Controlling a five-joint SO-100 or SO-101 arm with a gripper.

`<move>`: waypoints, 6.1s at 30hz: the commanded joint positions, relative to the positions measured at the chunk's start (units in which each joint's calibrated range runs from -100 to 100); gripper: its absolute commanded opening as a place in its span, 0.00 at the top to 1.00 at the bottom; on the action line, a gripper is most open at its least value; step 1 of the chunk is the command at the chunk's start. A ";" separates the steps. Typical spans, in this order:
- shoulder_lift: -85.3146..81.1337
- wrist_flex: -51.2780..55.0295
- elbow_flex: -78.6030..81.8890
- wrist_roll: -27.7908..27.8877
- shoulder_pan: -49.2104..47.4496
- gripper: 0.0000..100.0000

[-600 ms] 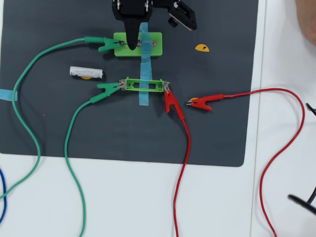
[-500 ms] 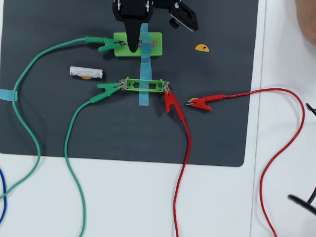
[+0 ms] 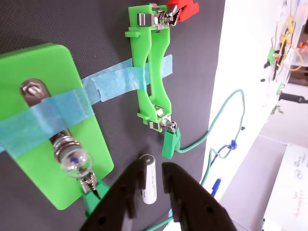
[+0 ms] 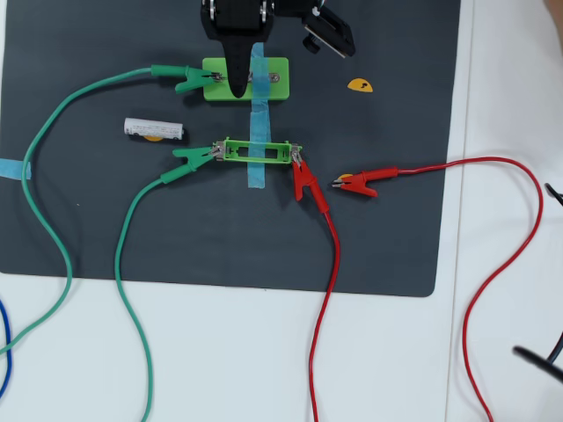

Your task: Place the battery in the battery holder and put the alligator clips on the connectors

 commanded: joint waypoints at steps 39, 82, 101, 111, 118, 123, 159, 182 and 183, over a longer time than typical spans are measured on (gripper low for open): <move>94.53 9.63 -73.14 13.09 24.25 0.87; 104.82 3.18 -74.02 10.59 31.52 0.99; 61.69 -2.23 -54.02 -1.08 -8.96 0.99; 77.60 -12.63 -52.53 -0.98 -9.16 0.99; 82.79 -14.78 -52.53 -1.34 -4.52 0.99; 83.73 -14.69 -52.53 -1.97 -4.92 0.99; 85.85 -14.78 -52.09 -1.13 -7.75 0.99; 90.36 -14.44 -53.84 0.85 -7.95 0.85; 90.36 -14.44 -53.84 0.85 -7.95 0.85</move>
